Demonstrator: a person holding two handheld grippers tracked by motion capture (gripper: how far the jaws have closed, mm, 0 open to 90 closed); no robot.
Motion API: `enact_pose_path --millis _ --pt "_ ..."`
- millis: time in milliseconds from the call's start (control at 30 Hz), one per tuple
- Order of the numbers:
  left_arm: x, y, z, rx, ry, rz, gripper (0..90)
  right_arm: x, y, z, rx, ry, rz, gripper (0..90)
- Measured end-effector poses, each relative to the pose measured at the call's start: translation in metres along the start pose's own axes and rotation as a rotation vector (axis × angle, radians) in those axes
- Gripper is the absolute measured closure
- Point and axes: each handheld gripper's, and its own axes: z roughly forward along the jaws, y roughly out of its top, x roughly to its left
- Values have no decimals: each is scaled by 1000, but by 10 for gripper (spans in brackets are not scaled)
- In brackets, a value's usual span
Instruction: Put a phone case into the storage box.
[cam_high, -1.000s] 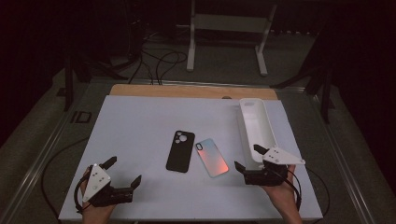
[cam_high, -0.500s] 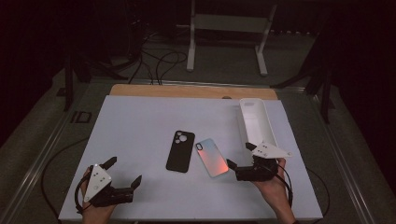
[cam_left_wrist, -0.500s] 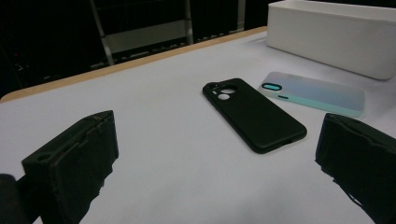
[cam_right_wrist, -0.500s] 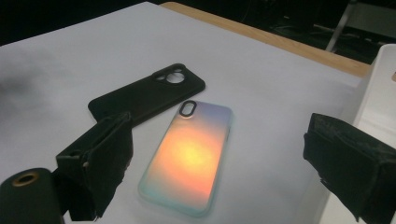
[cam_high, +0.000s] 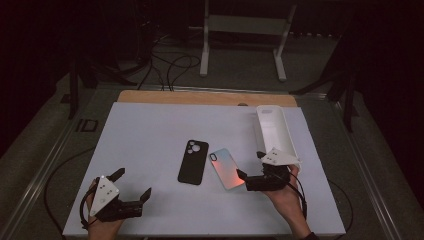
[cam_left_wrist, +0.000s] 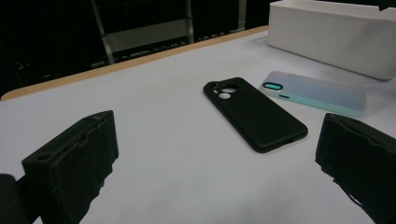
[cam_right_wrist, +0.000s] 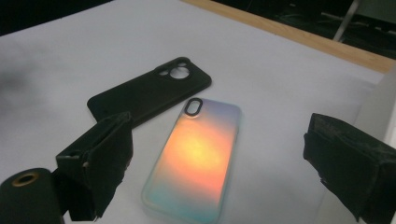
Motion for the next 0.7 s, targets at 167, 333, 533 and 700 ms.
enact_pose_path --millis 167,333,533,700 --pt "0 0 0 2 0 -2 0 4 4 9 30 -3 -7 83" --pt "0 0 0 2 1 -3 0 6 6 15 52 -2 -6 84" --pt "1 0 0 1 2 -7 0 8 7 26 93 4 -2 84" --pt "1 0 0 6 0 -5 0 9 6 35 129 2 -8 83"
